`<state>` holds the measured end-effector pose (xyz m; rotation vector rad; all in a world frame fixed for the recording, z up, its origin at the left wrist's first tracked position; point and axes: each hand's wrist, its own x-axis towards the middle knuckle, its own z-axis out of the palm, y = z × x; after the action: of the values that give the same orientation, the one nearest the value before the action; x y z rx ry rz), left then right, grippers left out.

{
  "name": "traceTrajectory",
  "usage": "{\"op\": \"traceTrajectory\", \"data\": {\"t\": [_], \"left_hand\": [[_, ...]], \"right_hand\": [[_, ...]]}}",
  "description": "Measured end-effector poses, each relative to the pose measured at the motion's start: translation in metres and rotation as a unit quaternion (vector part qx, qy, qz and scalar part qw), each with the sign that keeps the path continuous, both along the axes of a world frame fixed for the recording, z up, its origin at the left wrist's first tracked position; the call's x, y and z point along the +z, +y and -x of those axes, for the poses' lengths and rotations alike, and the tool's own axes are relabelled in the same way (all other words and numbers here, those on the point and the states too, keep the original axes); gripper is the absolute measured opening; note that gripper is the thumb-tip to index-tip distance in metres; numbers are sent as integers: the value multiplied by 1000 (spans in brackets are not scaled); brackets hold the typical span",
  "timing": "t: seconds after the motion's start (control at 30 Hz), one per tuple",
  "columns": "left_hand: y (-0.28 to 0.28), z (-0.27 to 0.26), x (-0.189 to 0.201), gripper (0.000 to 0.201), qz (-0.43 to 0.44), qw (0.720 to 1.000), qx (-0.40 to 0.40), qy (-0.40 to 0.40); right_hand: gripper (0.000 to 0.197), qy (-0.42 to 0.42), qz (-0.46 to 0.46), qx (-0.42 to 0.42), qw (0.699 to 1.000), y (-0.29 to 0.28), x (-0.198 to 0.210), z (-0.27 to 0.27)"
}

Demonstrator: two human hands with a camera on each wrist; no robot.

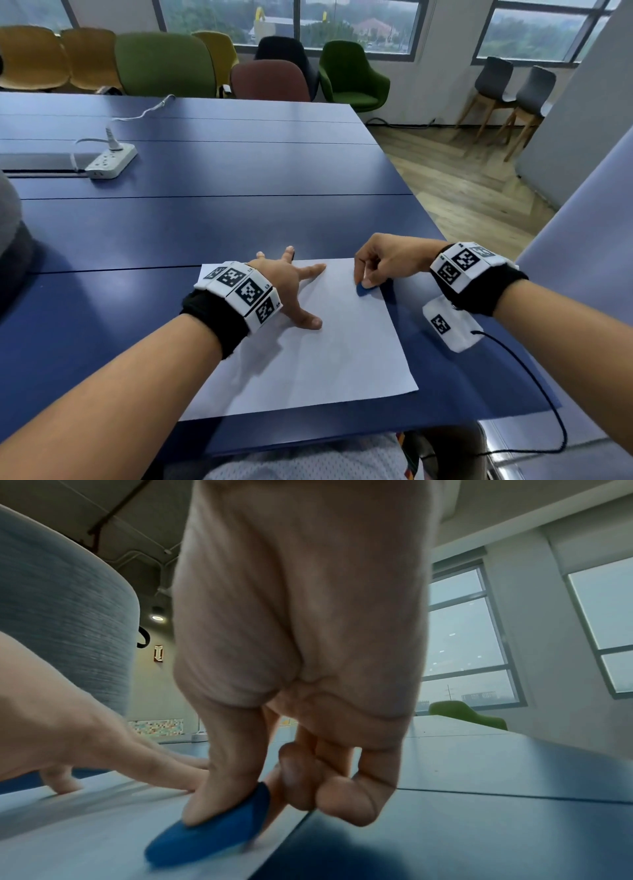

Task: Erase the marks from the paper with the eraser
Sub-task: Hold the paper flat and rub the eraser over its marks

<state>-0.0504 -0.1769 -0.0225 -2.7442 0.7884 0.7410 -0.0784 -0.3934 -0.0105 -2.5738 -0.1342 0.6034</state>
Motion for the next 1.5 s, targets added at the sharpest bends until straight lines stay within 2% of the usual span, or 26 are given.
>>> {"op": "traceTrajectory", "data": {"t": [0.13, 0.33, 0.4, 0.53, 0.63, 0.73, 0.83, 0.97, 1.03, 1.13, 1.33, 1.5], "left_hand": [[1, -2, 0, 115, 0, 1000, -8, -3], [-14, -2, 10, 116, 0, 995, -90, -38], [-21, -2, 14, 121, -21, 995, -93, -20], [-25, -4, 17, 118, -59, 993, -95, -22], [-27, -5, 17, 119, -66, 993, -98, -25], [-27, -5, 17, 120, -72, 993, -94, -16], [-28, -4, 19, 120, -76, 993, -89, -11], [-31, 0, 20, 117, -85, 991, -98, -22], [-31, 0, 20, 117, -83, 992, -94, -19], [-29, -1, 20, 120, -76, 993, -88, -14], [-29, -1, 18, 120, -79, 992, -98, -20], [-29, -2, 19, 118, -79, 992, -97, -17]], "right_hand": [[6, -56, -32, -64, 996, 2, -3, -5], [3, -80, -29, -71, 994, -2, -14, 1], [3, -85, -24, -71, 994, -1, -14, 1], [5, -92, -11, -74, 993, 3, -11, -1], [6, -112, -36, -101, 988, 5, -15, 4], [3, -72, -54, -65, 994, 4, -14, 20], [4, -12, -16, -12, 1000, 7, -5, 26], [5, -64, -10, -85, 994, 8, -4, 18], [5, -48, -15, -70, 996, 9, -6, 22], [6, 12, -3, 3, 1000, 17, 0, 29], [4, -56, -4, -78, 995, 21, -5, 23], [6, -19, -5, -26, 999, 28, -4, 36]]}}
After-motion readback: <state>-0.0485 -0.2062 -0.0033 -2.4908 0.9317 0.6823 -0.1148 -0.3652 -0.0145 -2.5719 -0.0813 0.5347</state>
